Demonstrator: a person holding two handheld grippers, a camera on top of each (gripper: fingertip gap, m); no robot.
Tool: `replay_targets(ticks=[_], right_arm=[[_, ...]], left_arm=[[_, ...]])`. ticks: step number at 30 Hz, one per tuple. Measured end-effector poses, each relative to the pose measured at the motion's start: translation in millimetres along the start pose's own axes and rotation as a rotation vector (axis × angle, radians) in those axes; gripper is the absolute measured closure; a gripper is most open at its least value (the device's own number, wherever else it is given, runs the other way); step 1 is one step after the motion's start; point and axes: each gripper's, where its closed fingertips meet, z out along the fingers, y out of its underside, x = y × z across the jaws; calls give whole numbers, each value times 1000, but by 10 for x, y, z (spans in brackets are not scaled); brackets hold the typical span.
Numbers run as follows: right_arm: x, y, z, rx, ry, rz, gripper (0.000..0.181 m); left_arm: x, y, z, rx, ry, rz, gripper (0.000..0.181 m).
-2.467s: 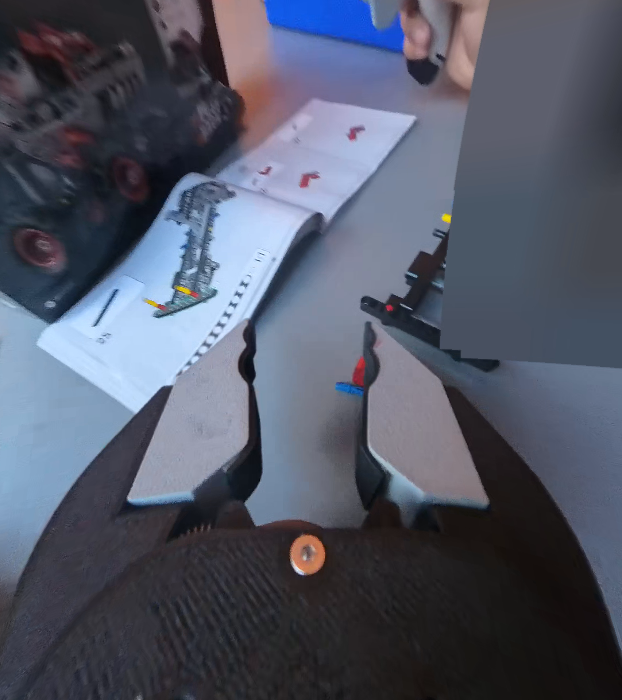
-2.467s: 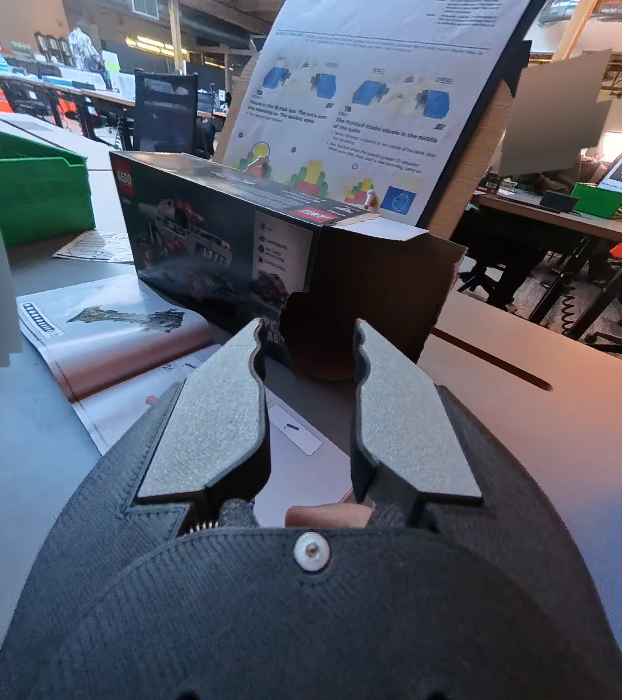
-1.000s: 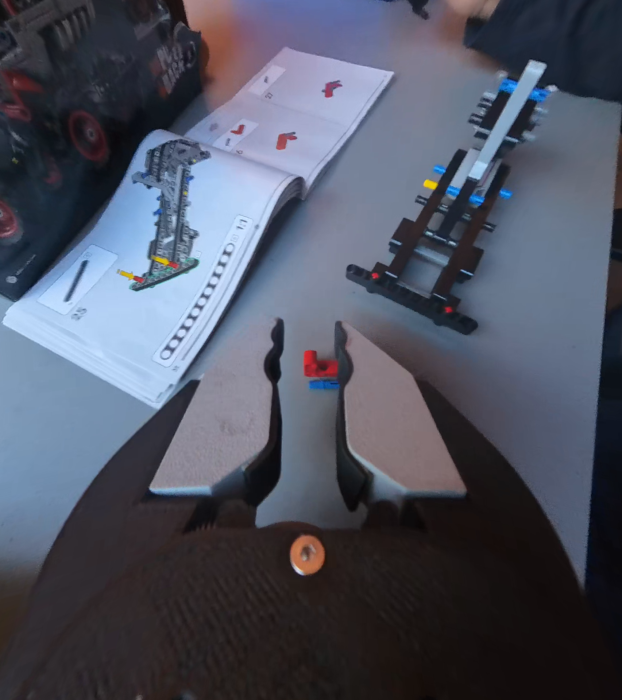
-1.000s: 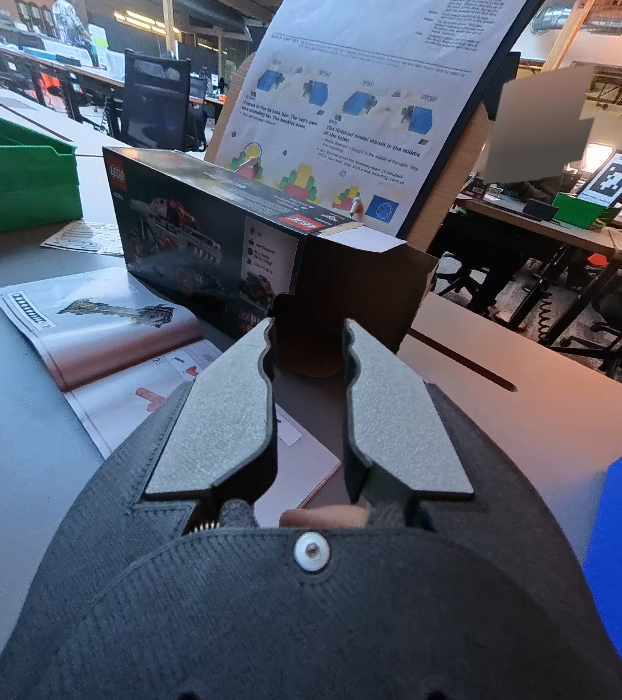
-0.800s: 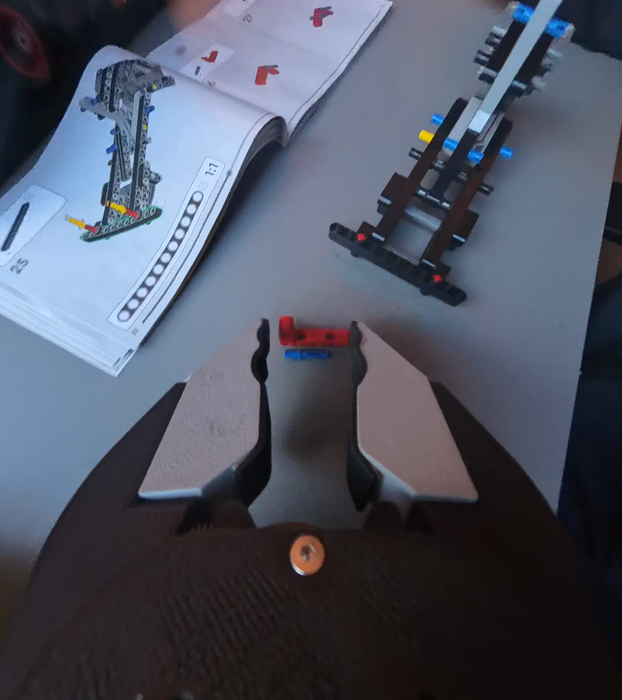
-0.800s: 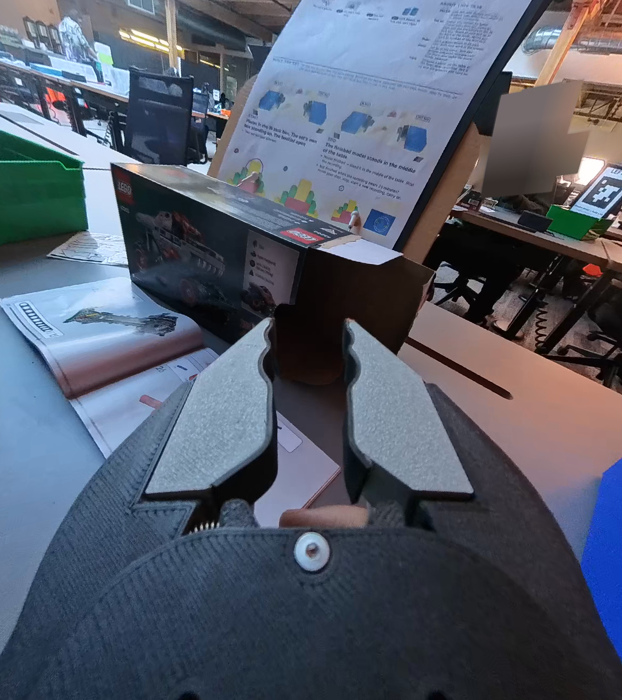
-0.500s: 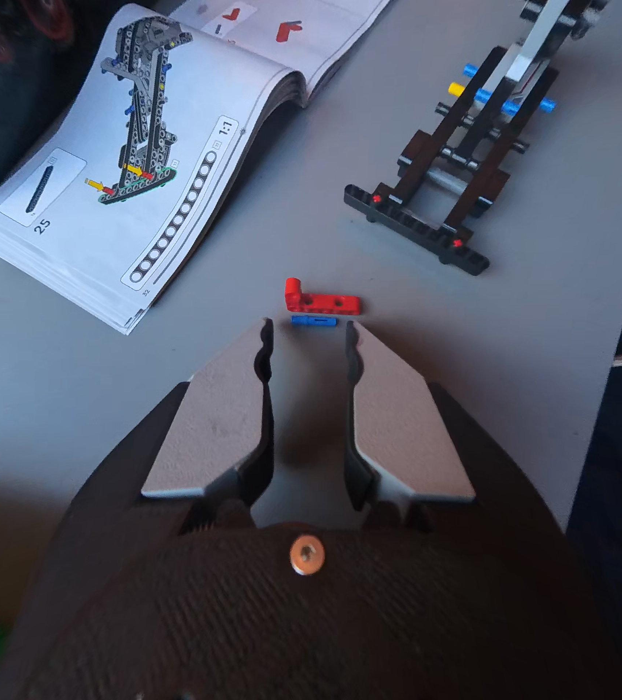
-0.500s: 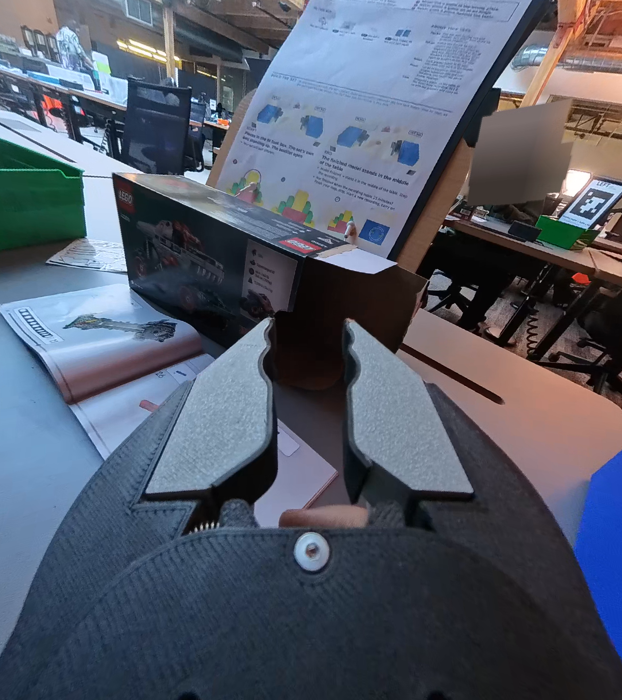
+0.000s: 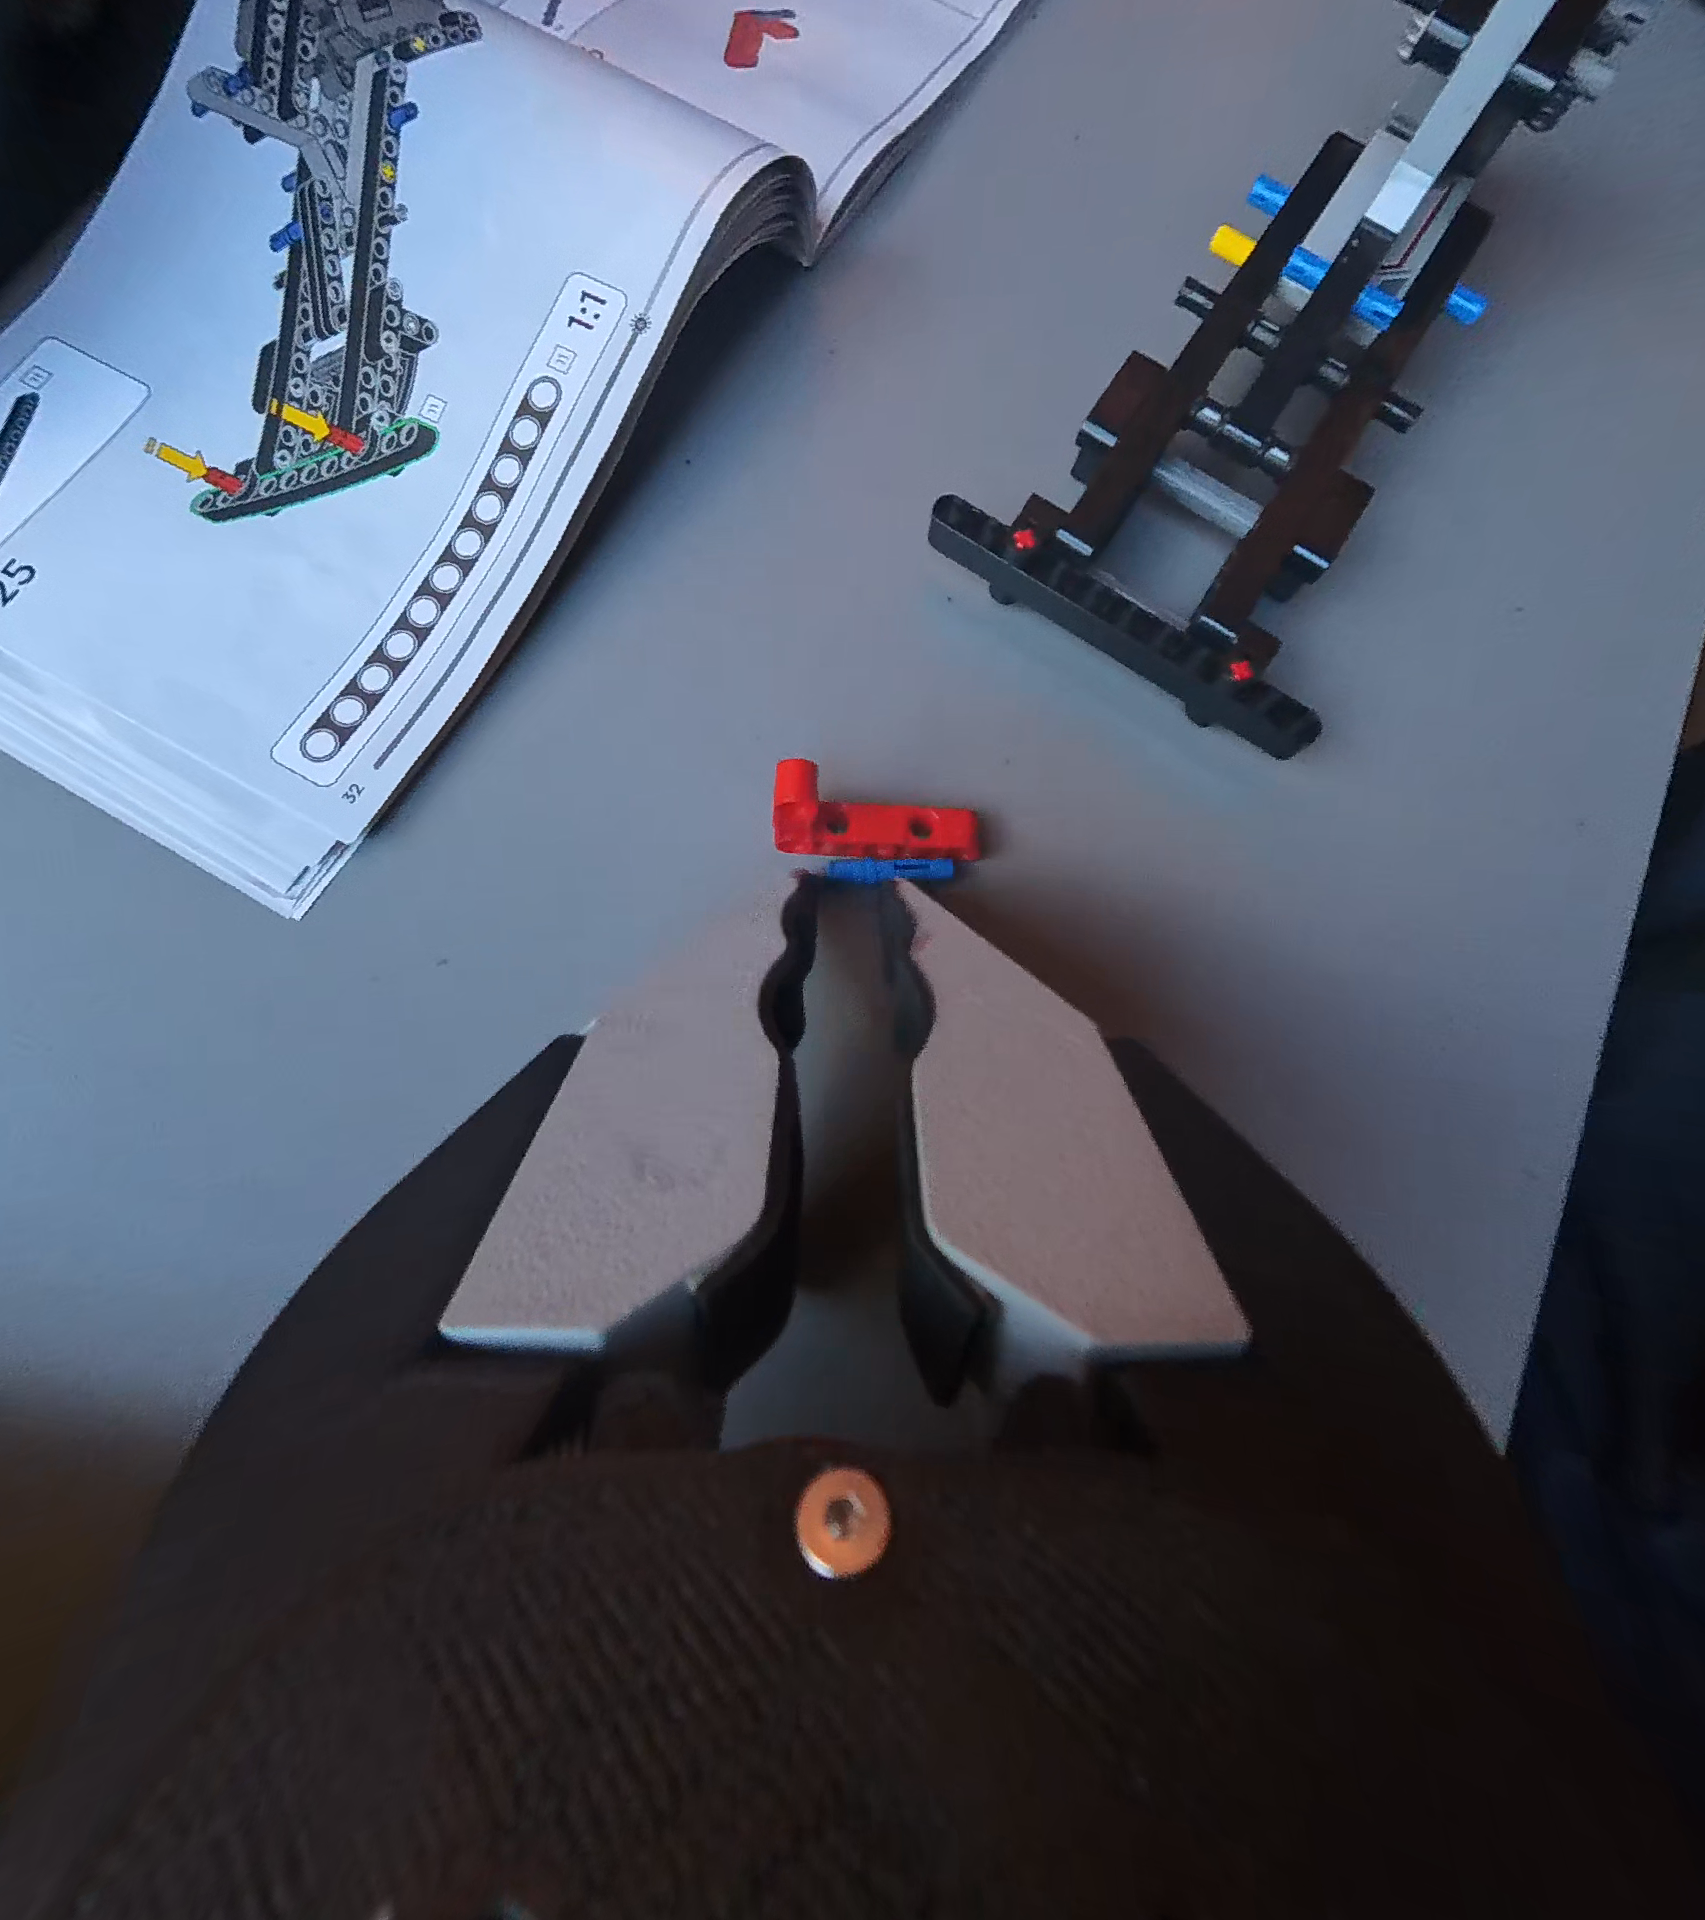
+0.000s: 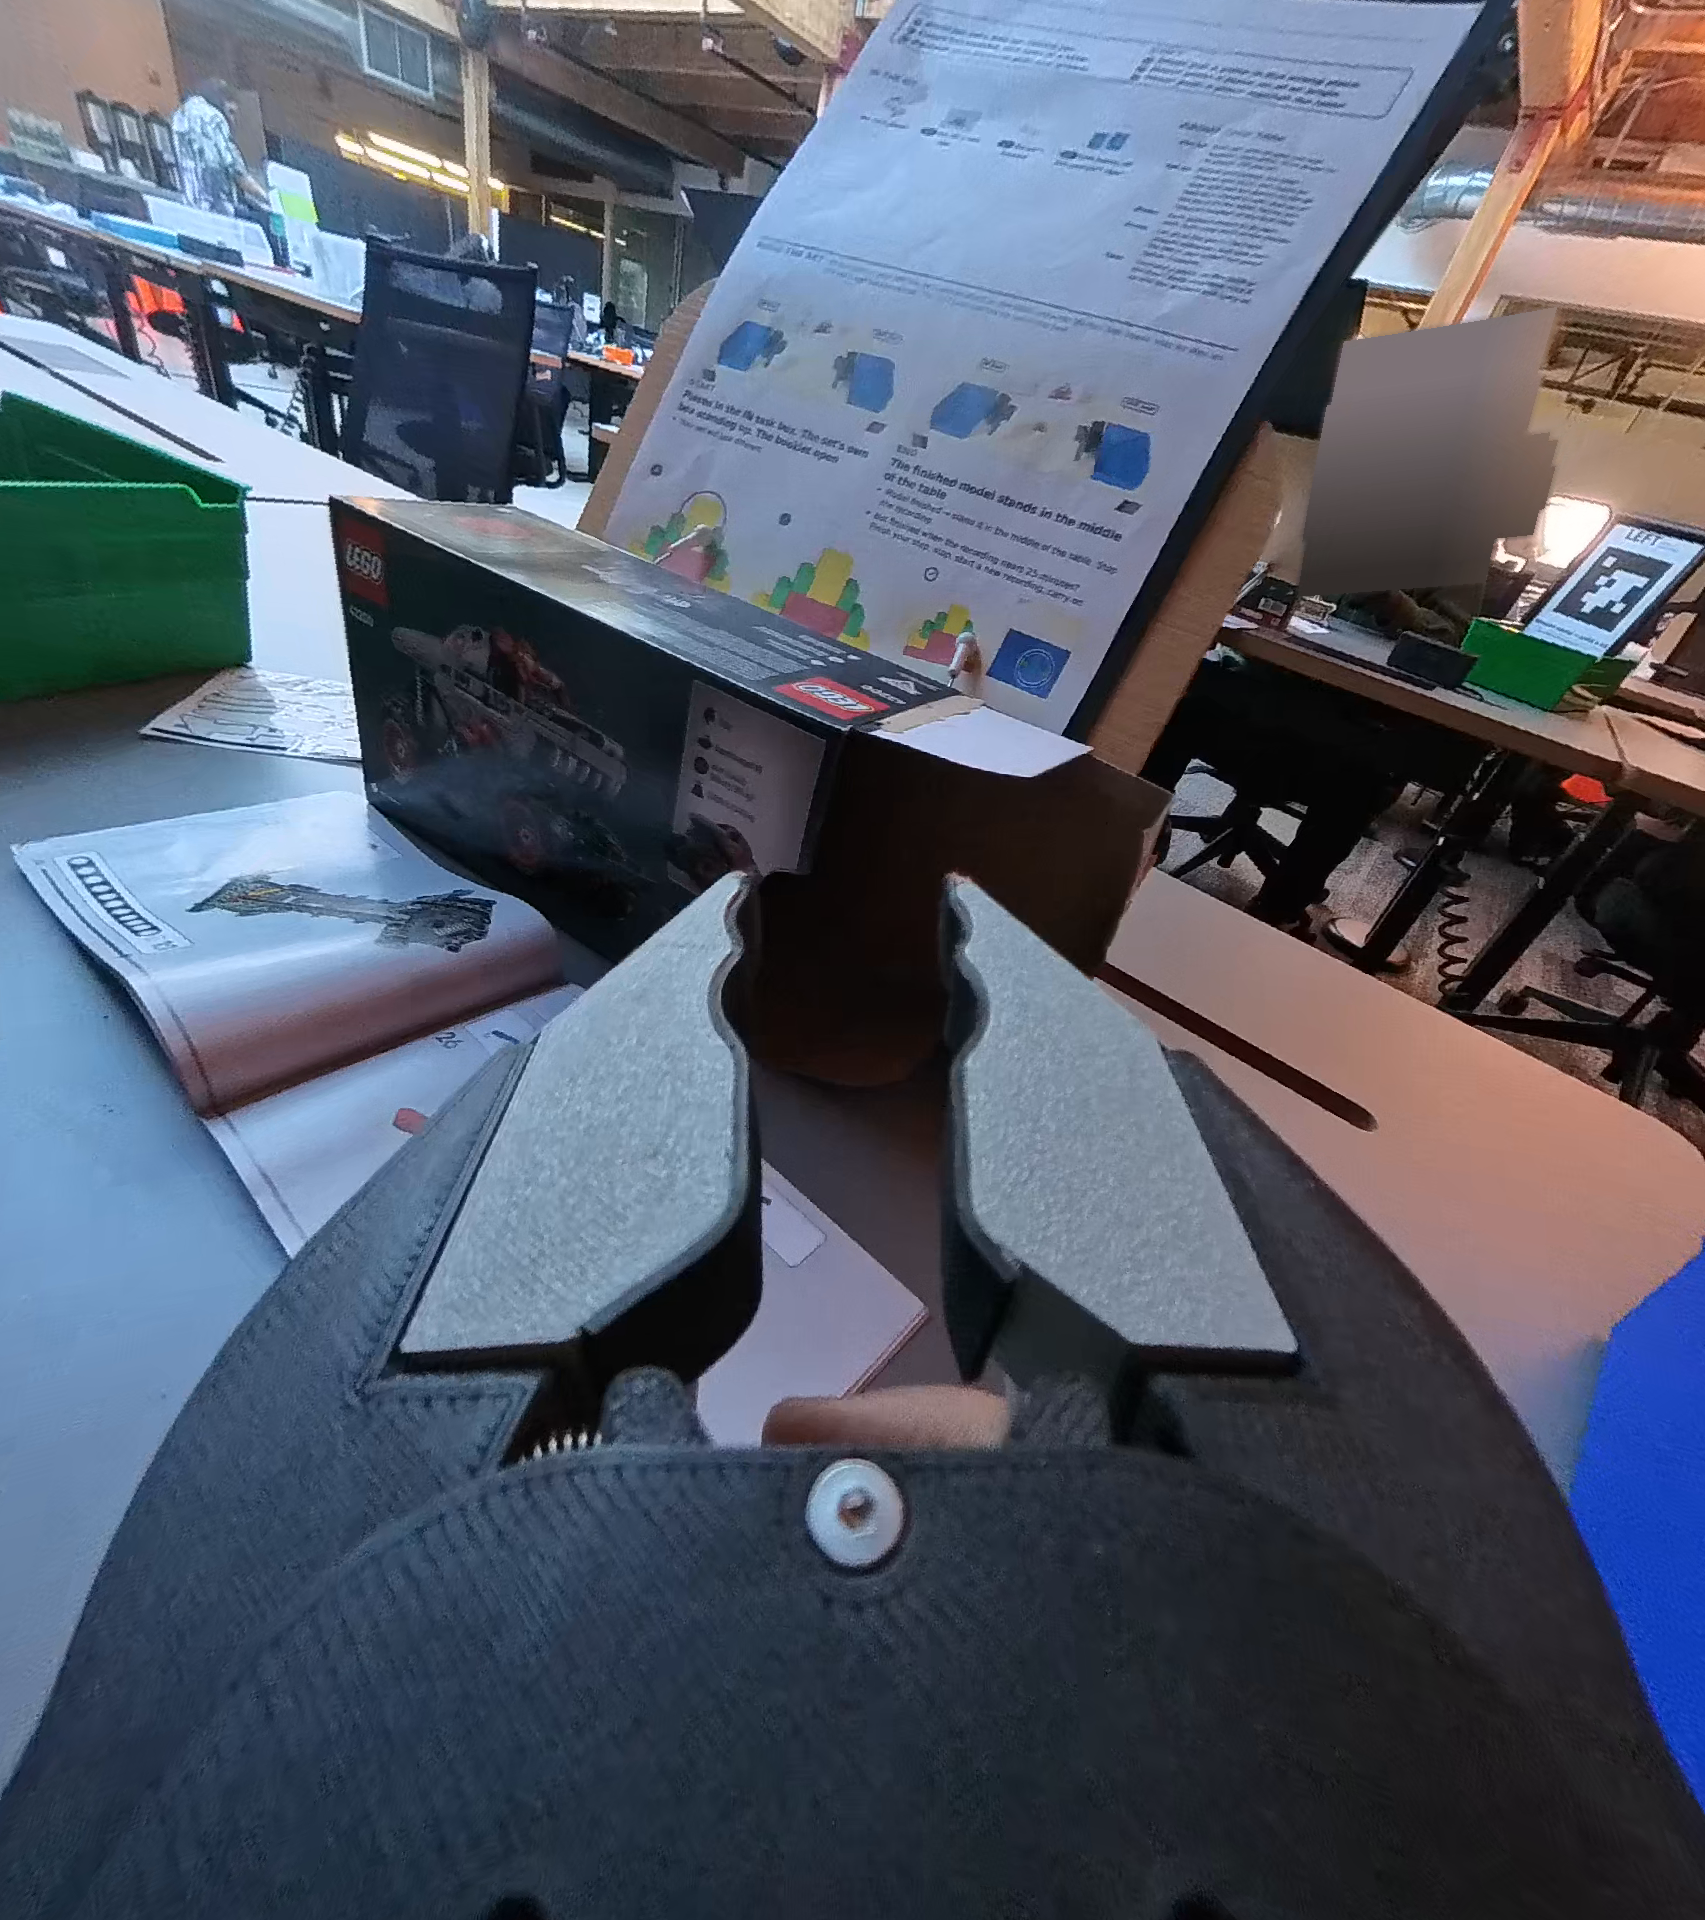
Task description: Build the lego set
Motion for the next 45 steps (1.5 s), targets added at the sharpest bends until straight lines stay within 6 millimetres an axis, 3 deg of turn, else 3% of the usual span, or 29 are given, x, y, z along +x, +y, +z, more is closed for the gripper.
replay_targets(ticks=[13,15,19,28,33,35,39,45], right_arm=[[-92,55,35,-27,-34,-16,150],[-89,46,25,-26,-32,-19,150],[-97,-9,-14,-8,-40,-20,149],[-807,-182,-208,25,-460,5,141],[-1303,-244,-569,8,-794,12,142],[-1465,-171,-720,-57,-918,21,134],[-1708,155,-859,-234,-1007,-56,114],[-1953,717,-959,-470,-1044,-191,120]], left_arm=[[2,-4,-5,4,28,-28,171],[-29,-12,-19,14,1,-31,160],[-39,21,-54,16,-46,-44,157],[35,38,-36,2,-99,-13,142],[39,-4,14,1,-110,-15,144],[26,-8,19,0,-119,-19,146],[20,-15,25,-1,-133,-13,151],[43,-36,50,0,-125,-11,160]])
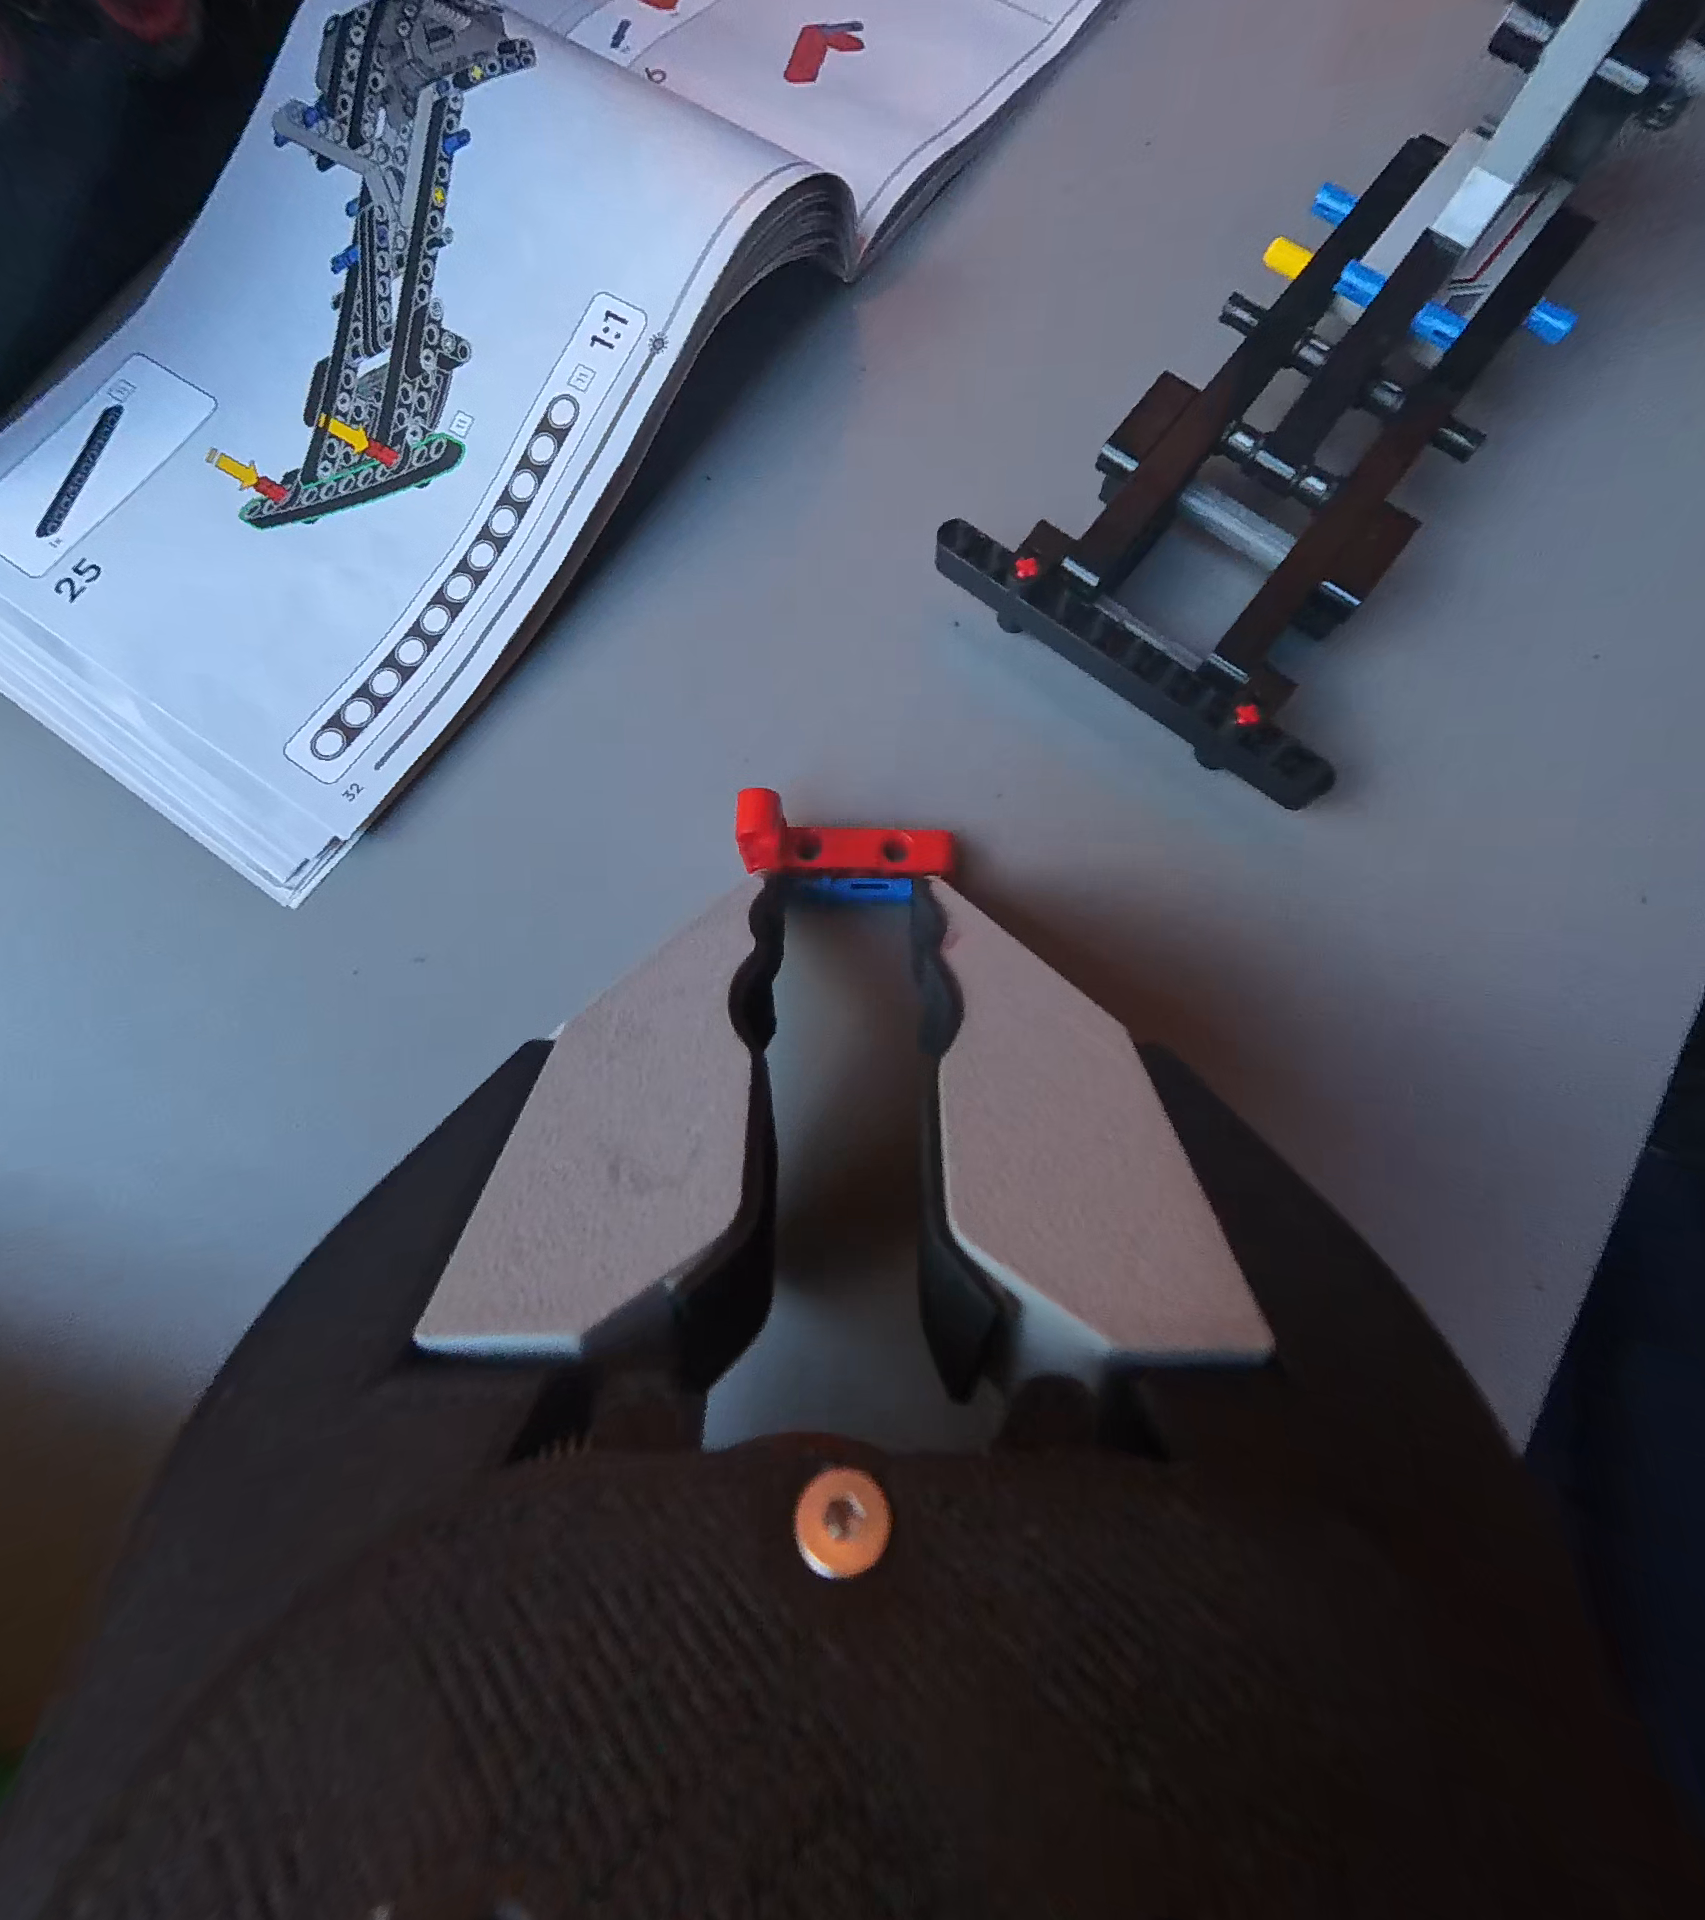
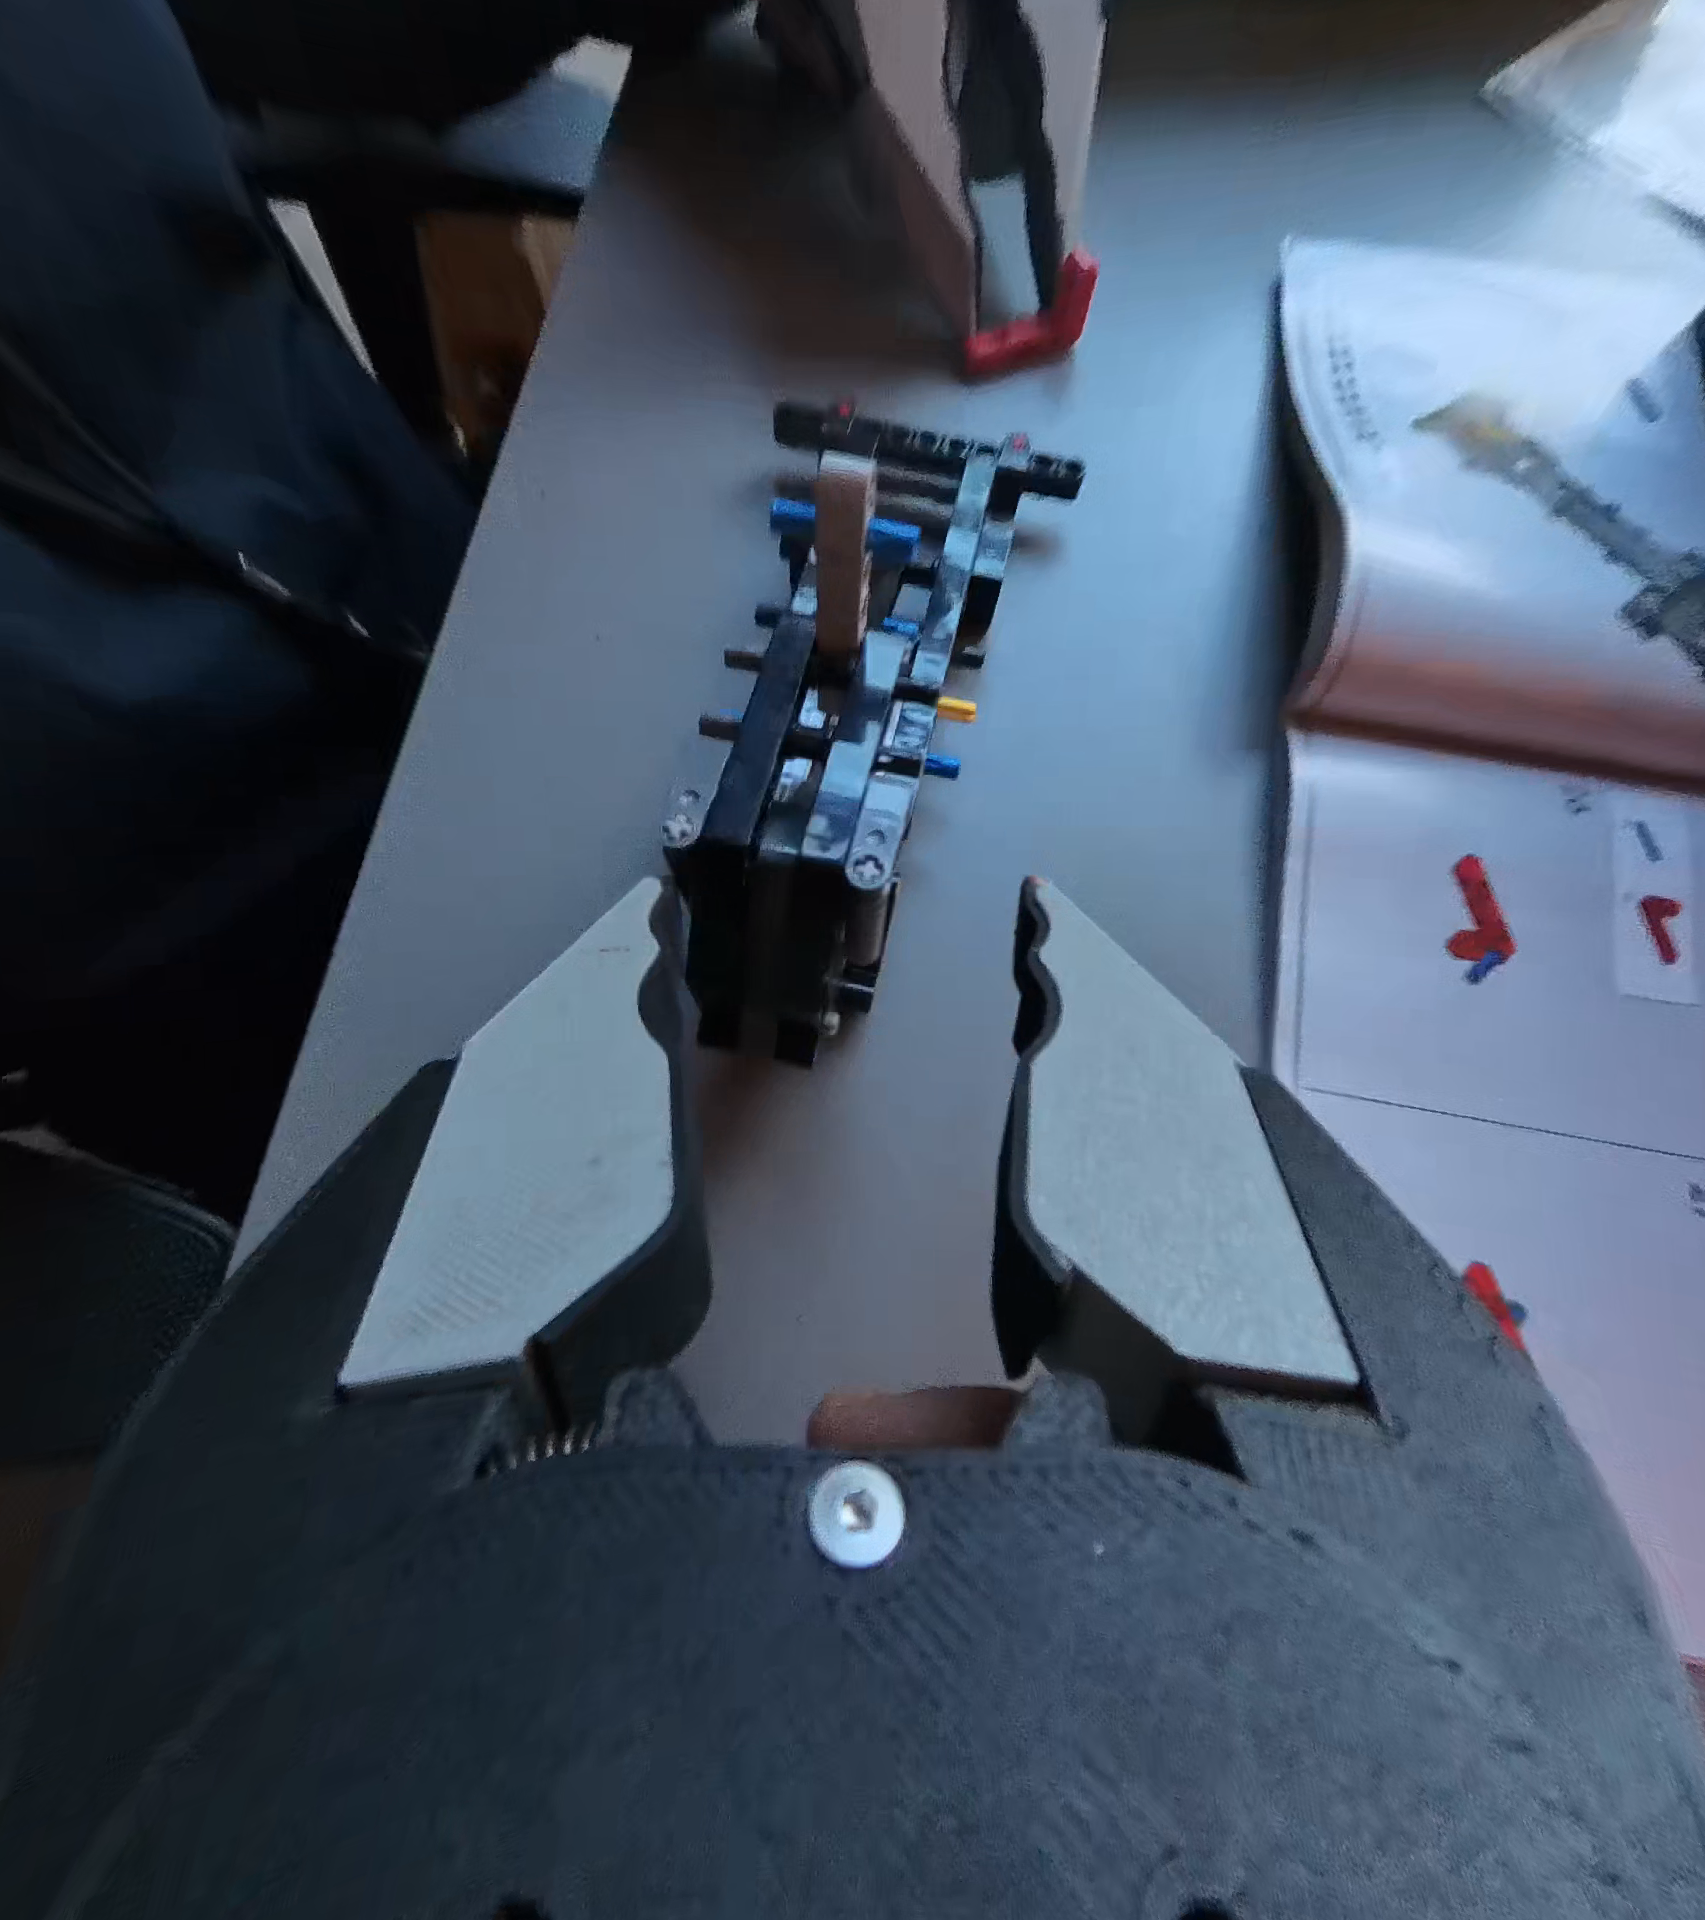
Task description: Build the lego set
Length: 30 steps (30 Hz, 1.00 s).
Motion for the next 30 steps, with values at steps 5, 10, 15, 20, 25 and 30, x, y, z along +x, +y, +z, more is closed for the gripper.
replay_targets(ticks=[5,10,15,20,25,30], right_arm=[[-37,78,70,-49,-26,-27,144],[7,189,-44,-58,-21,-4,145],[75,409,-276,-73,-15,76,147],[133,554,-505,-28,-13,171,148],[166,508,-623,57,-33,228,142],[211,378,-739,160,-20,226,143]], left_arm=[[0,0,0,1,-2,2,160],[3,-1,1,2,6,-2,160],[15,-3,0,4,23,-9,160],[22,-2,-2,4,27,-5,160],[11,0,-15,8,-5,16,160],[33,76,-84,2,-23,12,160]])
